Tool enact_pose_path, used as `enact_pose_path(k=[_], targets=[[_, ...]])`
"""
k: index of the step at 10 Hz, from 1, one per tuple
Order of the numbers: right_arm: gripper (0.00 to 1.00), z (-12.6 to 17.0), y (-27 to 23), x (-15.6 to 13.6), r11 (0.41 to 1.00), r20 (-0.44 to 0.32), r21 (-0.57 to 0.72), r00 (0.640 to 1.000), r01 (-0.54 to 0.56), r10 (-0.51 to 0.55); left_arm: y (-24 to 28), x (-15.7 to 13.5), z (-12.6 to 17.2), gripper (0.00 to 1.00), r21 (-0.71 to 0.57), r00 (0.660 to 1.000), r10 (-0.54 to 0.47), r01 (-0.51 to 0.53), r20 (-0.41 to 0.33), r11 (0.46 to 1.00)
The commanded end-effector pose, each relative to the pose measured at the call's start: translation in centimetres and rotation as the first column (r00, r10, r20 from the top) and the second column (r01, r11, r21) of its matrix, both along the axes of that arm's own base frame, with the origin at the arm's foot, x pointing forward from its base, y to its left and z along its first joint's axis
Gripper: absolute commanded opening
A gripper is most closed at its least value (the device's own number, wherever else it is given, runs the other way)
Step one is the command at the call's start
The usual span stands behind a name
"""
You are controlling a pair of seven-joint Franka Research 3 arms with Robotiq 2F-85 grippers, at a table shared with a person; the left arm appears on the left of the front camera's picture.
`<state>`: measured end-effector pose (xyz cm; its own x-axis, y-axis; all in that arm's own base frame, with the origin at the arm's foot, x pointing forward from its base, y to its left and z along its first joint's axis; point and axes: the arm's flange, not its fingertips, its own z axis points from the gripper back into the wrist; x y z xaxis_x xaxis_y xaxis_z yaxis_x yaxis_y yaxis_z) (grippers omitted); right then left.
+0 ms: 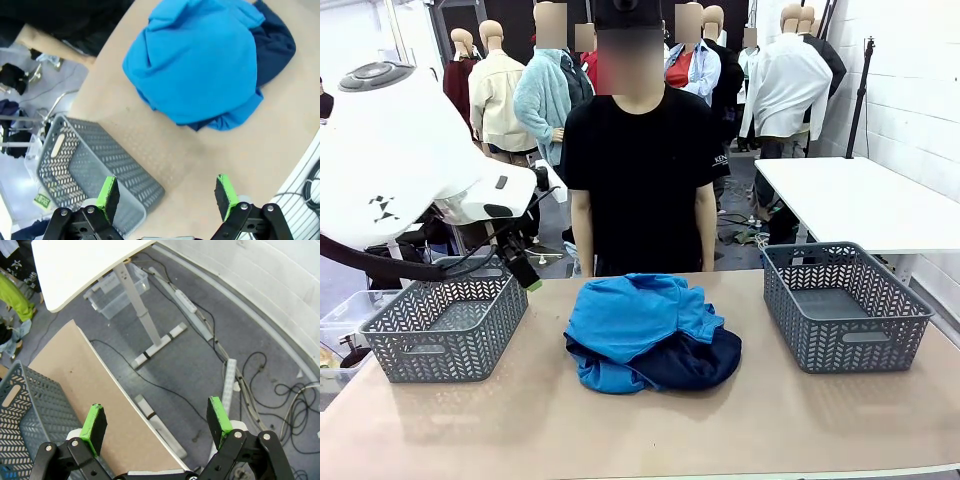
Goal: Sort the tops and bottoms.
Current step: Lift clothes from the center of the table with your left hand.
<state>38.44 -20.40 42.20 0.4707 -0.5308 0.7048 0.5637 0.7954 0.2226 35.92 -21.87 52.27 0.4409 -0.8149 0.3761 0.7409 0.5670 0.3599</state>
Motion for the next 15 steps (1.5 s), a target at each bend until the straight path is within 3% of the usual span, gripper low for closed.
enact_pose_path(k=[1, 4, 6, 8, 12, 15], targets=[[1.00, 0.0, 0.0, -0.1, 1.000, -0.011, -0.009, 1.000, -0.007, 0.007, -1.7, 3.7, -0.4, 1.00, -0.067, 0.997, -0.080, 0.081, 0.016, 0.994], [1.00, 0.0, 0.0, -0.1, 1.000, -0.011, -0.009, 1.000, -0.007, 0.007, -5.0, 8.5, -2.5, 1.00, -0.079, 0.967, -0.234, 0.227, -0.098, 0.971], [1.00, 0.0, 0.0, -0.1, 1.000, -0.011, -0.009, 1.000, -0.007, 0.007, -6.4, 11.0, -4.2, 1.00, -0.074, 0.940, -0.322, 0.315, -0.112, 0.946], [1.00, 0.0, 0.0, -0.1, 1.000, -0.011, -0.009, 1.000, -0.007, 0.007, -7.7, 13.1, -5.2, 1.00, -0.043, 0.938, -0.331, 0.329, -0.102, 0.943], [1.00, 0.0, 0.0, -0.1, 1.000, -0.011, -0.009, 1.000, -0.007, 0.007, -8.6, 15.1, -8.9, 1.00, -0.034, 0.860, -0.452, 0.458, -0.238, 0.888], [1.00, 0.0, 0.0, -0.1, 1.000, -0.011, -0.009, 1.000, -0.007, 0.007, -8.6, 16.0, -10.6, 1.00, -0.026, 0.854, -0.456, 0.465, -0.250, 0.885]])
